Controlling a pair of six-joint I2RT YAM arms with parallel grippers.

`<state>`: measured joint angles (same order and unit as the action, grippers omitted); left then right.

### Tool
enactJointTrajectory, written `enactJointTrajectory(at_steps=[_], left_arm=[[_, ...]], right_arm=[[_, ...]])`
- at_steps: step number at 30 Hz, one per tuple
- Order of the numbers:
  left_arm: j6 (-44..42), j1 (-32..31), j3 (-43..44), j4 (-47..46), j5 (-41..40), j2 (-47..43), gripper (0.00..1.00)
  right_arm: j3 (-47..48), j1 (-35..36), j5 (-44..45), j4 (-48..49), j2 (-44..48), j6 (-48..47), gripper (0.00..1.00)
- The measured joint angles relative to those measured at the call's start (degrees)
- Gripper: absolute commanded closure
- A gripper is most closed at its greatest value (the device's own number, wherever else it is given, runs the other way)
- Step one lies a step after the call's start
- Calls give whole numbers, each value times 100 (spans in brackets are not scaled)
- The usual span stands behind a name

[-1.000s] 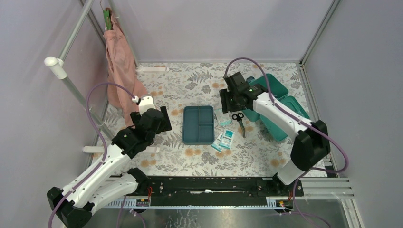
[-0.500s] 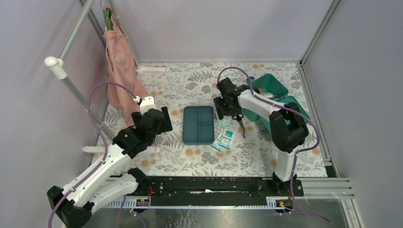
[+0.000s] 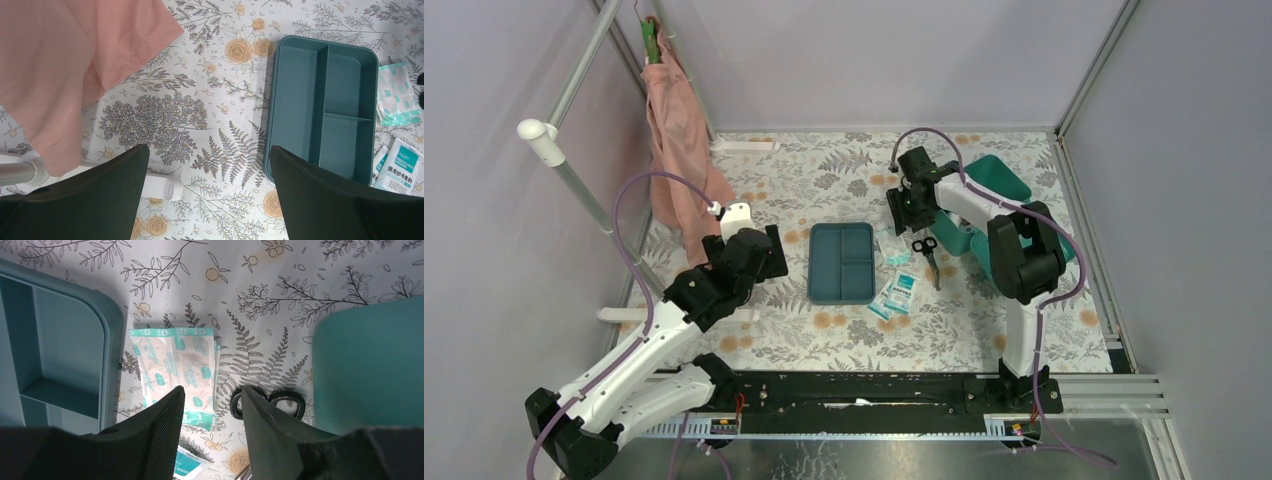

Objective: Organize the medicine kit

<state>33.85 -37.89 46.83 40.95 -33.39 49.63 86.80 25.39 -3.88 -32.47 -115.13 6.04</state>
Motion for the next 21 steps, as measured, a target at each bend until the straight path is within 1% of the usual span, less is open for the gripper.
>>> enactJointTrajectory(at_steps=[8, 21], left_arm=[[-2, 0, -2, -4, 7, 4, 1], [-15, 0, -7, -7, 35, 55, 1]], right_arm=[[37, -81, -280, 22, -348, -278, 51], [59, -267, -835, 76, -505, -470, 56]])
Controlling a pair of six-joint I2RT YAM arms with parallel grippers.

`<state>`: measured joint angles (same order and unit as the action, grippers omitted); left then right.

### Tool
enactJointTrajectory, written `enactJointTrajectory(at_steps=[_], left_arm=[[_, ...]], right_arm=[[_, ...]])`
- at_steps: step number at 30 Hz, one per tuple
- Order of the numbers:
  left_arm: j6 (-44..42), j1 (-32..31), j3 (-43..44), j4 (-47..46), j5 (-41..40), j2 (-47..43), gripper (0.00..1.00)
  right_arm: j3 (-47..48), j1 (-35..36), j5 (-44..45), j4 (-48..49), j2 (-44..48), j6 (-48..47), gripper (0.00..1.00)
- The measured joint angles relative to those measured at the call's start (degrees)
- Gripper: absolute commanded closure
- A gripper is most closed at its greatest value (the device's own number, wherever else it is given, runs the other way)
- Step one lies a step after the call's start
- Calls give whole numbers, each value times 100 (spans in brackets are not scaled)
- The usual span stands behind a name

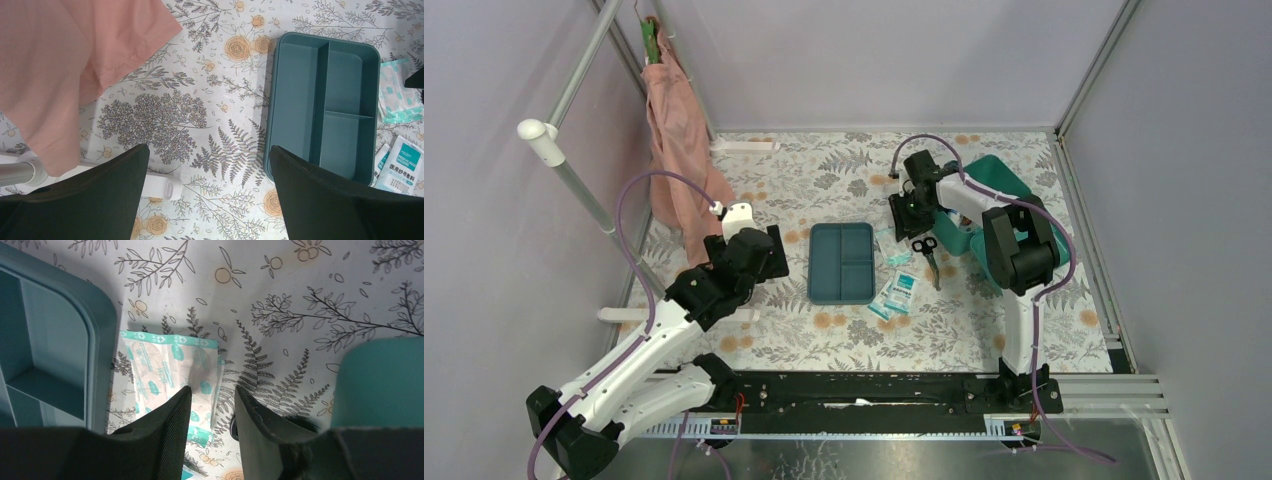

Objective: Organize the medicine kit

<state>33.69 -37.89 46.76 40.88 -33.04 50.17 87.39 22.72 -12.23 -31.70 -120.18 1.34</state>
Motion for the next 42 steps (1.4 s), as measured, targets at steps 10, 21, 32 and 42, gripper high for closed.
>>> enactJointTrajectory(at_steps=[10, 21, 32, 42], left_arm=[[0, 0, 0, -2, 22, 0, 1], [0, 0, 0, -2, 24, 2, 1], [0, 0, 0, -2, 24, 4, 1], [-2, 0, 0, -2, 24, 28, 1]], right_arm=[[-11, -2, -232, 144, -48, 0, 67], [-382, -37, -247, 610, 116, 157, 85], [-949, -37, -378, 979, 470, 306, 100], [-1047, -35, -269, 977, 1182, 457, 100]])
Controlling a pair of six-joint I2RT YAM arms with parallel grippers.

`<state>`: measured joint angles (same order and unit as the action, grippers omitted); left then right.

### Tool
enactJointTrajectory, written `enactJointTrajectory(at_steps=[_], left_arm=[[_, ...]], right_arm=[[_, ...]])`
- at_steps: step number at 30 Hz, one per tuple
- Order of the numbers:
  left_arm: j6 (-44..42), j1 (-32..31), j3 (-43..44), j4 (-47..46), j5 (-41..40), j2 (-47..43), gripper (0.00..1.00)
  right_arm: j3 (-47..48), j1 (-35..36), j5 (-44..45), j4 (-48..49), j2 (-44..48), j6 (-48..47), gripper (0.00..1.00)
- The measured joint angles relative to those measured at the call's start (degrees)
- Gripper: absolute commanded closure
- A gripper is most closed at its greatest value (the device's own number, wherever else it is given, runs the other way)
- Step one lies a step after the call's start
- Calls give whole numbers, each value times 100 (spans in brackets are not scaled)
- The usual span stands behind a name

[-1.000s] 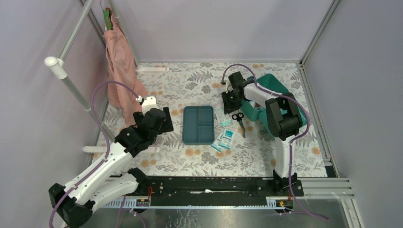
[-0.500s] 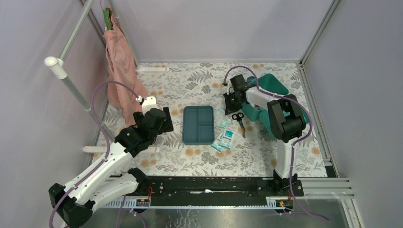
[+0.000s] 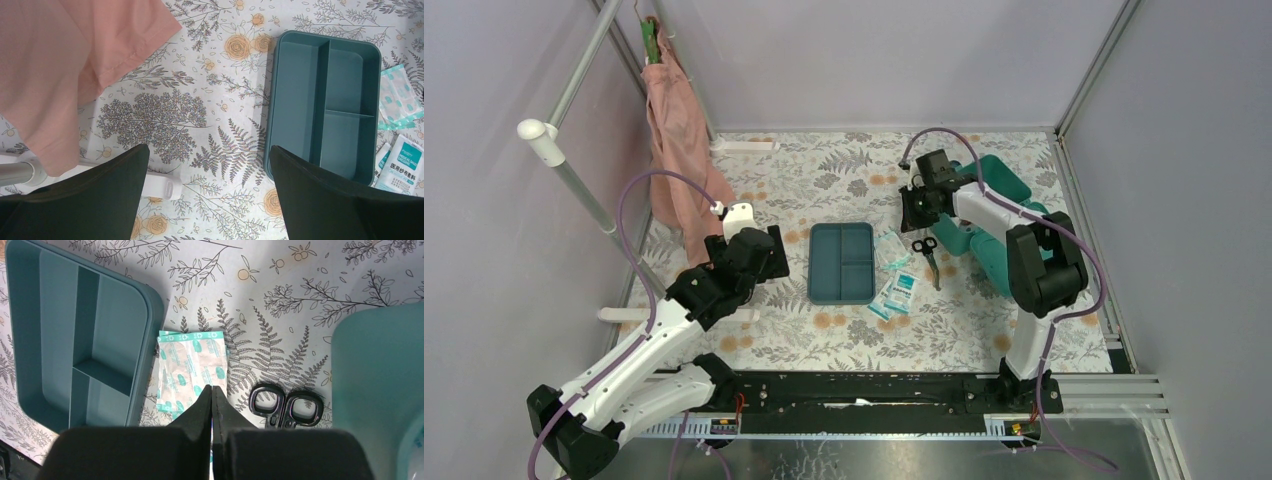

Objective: Organize the medicine kit

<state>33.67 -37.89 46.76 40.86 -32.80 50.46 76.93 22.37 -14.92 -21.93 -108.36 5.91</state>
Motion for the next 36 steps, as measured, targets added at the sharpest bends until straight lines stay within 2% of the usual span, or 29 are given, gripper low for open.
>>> enactJointTrajectory(at_steps=[4, 9, 16, 21, 30, 36], left_arm=[[2, -2, 0, 0, 0, 0, 1], [2, -2, 0, 0, 2, 2, 1], [0, -2, 0, 0, 2, 11, 1], [2, -2, 0, 0, 2, 24, 1], [-17, -2, -4, -17, 66, 103, 1], [50, -2, -96, -299, 514, 424, 1]], right_arm=[[-107, 0, 83, 22, 118, 94, 98], [-162, 2, 87, -20, 136, 170, 72], [-199, 2, 68, -22, 122, 168, 59], [-337, 4, 31, 26, 0, 184, 54], [-422, 13, 15, 254, -249, 278, 52], [-470, 13, -66, 385, -262, 393, 52]])
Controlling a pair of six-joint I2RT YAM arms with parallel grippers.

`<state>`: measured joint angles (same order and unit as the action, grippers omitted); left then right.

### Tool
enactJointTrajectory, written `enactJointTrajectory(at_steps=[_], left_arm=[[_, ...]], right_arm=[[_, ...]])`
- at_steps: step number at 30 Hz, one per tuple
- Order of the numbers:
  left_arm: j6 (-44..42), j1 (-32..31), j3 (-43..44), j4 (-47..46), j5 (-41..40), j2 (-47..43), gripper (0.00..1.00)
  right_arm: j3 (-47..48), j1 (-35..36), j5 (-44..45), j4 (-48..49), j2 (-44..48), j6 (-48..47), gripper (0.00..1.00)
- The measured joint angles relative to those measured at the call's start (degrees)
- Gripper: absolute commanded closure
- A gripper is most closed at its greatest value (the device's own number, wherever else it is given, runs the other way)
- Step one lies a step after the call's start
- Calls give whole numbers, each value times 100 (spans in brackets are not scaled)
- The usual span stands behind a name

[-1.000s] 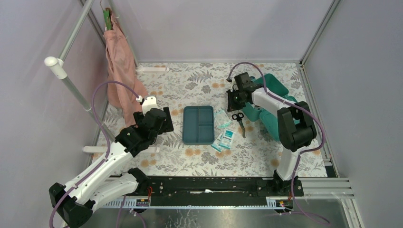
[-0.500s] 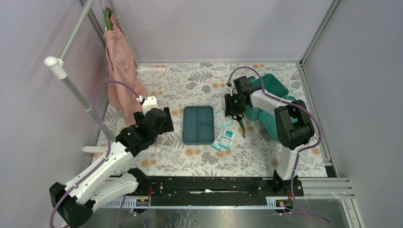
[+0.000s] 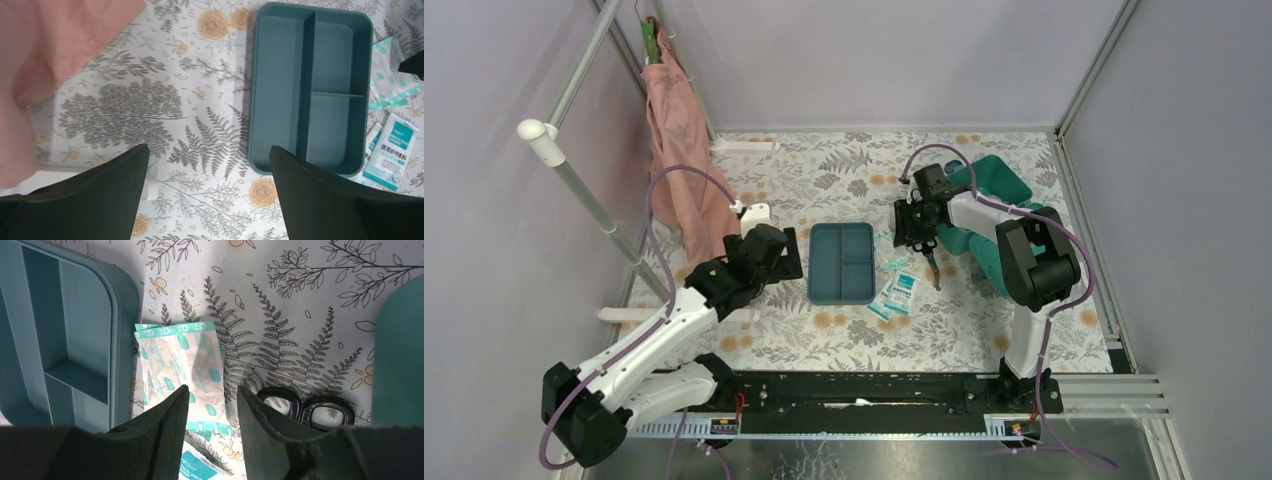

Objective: Organize the medicine kit

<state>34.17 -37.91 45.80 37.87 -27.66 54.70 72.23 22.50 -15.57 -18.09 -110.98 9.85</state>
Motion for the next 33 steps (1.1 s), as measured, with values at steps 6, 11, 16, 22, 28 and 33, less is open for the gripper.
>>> enactJointTrajectory(at_steps=[6, 11, 16, 22, 28, 33], left_arm=[[216, 0, -2, -496, 380, 758, 1], [361, 0, 2, -953, 501, 1738, 2], [459, 2, 2, -1333, 503, 2496, 7], [483, 4, -9, -1814, 590, 2920, 15], [466, 46, -63, -2234, 688, 3161, 30], [424, 92, -153, -2444, 754, 3418, 42]], right_arm=[[22, 0, 50, 37, -79, 114, 52], [37, 2, 109, 20, -83, 162, 51], [35, 4, 92, 20, -83, 179, 51], [31, 4, -11, -4, -83, 219, 51], [2, 4, -157, -24, -83, 264, 51], [-155, 4, -372, 136, -33, 391, 51]])
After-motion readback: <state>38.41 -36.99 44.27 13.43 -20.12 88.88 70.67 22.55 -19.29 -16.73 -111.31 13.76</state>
